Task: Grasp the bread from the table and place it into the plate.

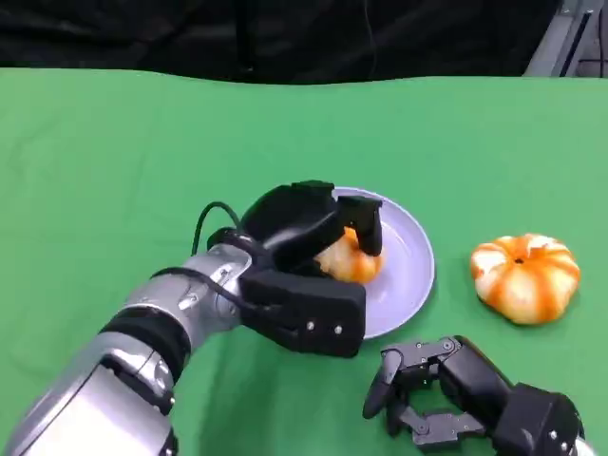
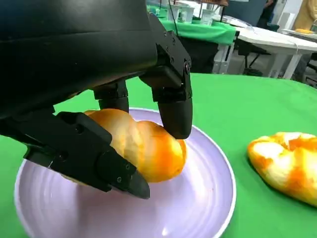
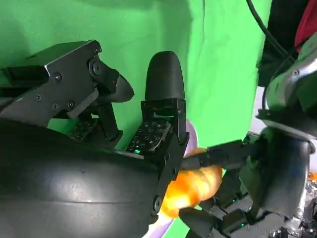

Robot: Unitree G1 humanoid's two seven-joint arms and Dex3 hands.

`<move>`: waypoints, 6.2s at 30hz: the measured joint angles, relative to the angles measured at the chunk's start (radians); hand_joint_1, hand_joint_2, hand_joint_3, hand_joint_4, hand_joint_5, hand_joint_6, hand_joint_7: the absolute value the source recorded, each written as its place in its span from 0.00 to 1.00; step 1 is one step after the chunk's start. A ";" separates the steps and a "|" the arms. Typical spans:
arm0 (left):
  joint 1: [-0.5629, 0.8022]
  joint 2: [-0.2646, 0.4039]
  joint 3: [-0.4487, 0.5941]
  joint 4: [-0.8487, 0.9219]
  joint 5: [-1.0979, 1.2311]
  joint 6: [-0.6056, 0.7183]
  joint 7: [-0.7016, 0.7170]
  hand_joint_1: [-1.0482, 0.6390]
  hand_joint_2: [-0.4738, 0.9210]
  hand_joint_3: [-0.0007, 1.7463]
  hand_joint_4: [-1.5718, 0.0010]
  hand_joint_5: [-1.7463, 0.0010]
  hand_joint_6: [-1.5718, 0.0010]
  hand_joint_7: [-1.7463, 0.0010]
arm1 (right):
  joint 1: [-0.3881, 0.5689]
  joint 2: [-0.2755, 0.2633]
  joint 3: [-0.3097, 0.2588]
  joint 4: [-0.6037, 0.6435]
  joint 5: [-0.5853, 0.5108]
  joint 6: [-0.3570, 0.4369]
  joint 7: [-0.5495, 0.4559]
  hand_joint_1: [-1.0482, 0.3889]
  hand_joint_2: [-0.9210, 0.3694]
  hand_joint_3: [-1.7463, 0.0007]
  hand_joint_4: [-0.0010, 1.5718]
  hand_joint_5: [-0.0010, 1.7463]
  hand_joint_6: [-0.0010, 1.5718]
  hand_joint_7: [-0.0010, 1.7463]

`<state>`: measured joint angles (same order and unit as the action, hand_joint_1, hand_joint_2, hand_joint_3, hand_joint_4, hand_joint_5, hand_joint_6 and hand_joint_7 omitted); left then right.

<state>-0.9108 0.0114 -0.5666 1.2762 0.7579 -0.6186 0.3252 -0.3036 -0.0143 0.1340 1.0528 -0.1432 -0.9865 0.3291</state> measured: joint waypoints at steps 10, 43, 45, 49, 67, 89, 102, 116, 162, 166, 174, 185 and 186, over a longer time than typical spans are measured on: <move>-0.003 -0.008 0.003 0.008 -0.009 0.007 -0.031 0.45 0.97 0.00 0.46 0.83 0.42 0.98 | 0.000 0.000 0.002 -0.001 0.000 -0.002 -0.006 0.83 0.23 0.49 0.60 0.79 0.64 0.53; -0.005 -0.003 -0.001 0.008 -0.009 0.027 -0.041 0.15 1.00 0.30 0.57 1.00 0.61 1.00 | 0.000 0.003 0.002 -0.001 0.004 -0.002 0.007 0.84 0.21 0.51 0.60 0.79 0.64 0.52; -0.005 -0.003 -0.001 0.008 -0.009 0.028 -0.041 0.13 1.00 0.33 0.60 1.00 0.63 1.00 | 0.000 0.004 0.001 -0.001 0.005 -0.002 0.009 0.85 0.21 0.51 0.60 0.79 0.64 0.53; -0.010 0.002 0.013 0.007 -0.033 0.030 -0.099 0.03 1.00 0.46 0.70 1.00 0.71 1.00 | 0.000 0.004 0.000 0.001 0.005 -0.009 0.009 0.85 0.24 0.48 0.61 0.79 0.65 0.54; -0.021 0.016 0.021 -0.010 -0.052 0.044 -0.149 0.03 1.00 0.45 0.70 1.00 0.70 1.00 | 0.000 0.004 0.001 0.003 -0.002 -0.020 -0.006 0.84 0.24 0.48 0.61 0.78 0.65 0.55; -0.022 0.025 0.063 -0.037 -0.119 0.046 -0.206 0.04 1.00 0.45 0.71 1.00 0.71 1.00 | 0.000 0.004 -0.002 0.003 0.009 -0.008 0.016 0.85 0.22 0.48 0.61 0.77 0.65 0.55; -0.019 0.063 0.098 -0.070 -0.159 0.002 -0.221 0.04 1.00 0.46 0.68 0.99 0.71 1.00 | 0.001 0.005 -0.003 0.001 0.014 0.001 0.019 0.83 0.22 0.48 0.61 0.78 0.64 0.55; 0.079 0.090 0.228 -0.142 -0.329 -0.081 -0.261 0.10 1.00 0.42 0.64 0.98 0.70 0.99 | 0.002 0.003 -0.001 -0.001 0.000 0.012 0.005 0.85 0.22 0.46 0.61 0.78 0.64 0.56; 0.601 -0.015 0.707 -0.573 -1.177 -0.014 -0.958 0.13 1.00 0.25 0.48 0.99 0.60 0.99 | -0.002 -0.007 -0.008 0.012 0.003 -0.006 -0.005 0.85 0.24 0.43 0.63 0.74 0.64 0.55; 0.595 -0.018 0.714 -0.597 -1.177 -0.008 -0.970 0.13 1.00 0.25 0.48 0.99 0.60 0.99 | -0.002 -0.004 -0.008 0.013 0.003 -0.006 -0.005 0.85 0.24 0.43 0.63 0.75 0.64 0.56; 0.601 -0.040 0.725 -0.591 -1.175 -0.027 -0.978 0.15 1.00 0.26 0.48 0.99 0.61 1.00 | -0.002 -0.009 -0.008 0.020 -0.002 -0.006 -0.010 0.85 0.25 0.42 0.63 0.73 0.64 0.55; 0.602 -0.048 0.733 -0.590 -1.175 -0.036 -0.985 0.15 1.00 0.25 0.47 0.99 0.60 1.00 | -0.002 -0.010 -0.008 0.020 0.001 -0.006 -0.002 0.86 0.24 0.42 0.63 0.72 0.63 0.55; 0.603 -0.048 0.734 -0.590 -1.175 -0.036 -0.986 0.15 1.00 0.25 0.47 0.99 0.61 1.00 | -0.002 -0.010 -0.008 0.020 0.002 -0.006 -0.001 0.86 0.24 0.42 0.63 0.72 0.63 0.55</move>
<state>-0.3079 -0.0365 0.1678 0.6864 -0.4174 -0.6545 -0.6604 -0.3053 -0.0247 0.1256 1.0725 -0.1412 -0.9927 0.3281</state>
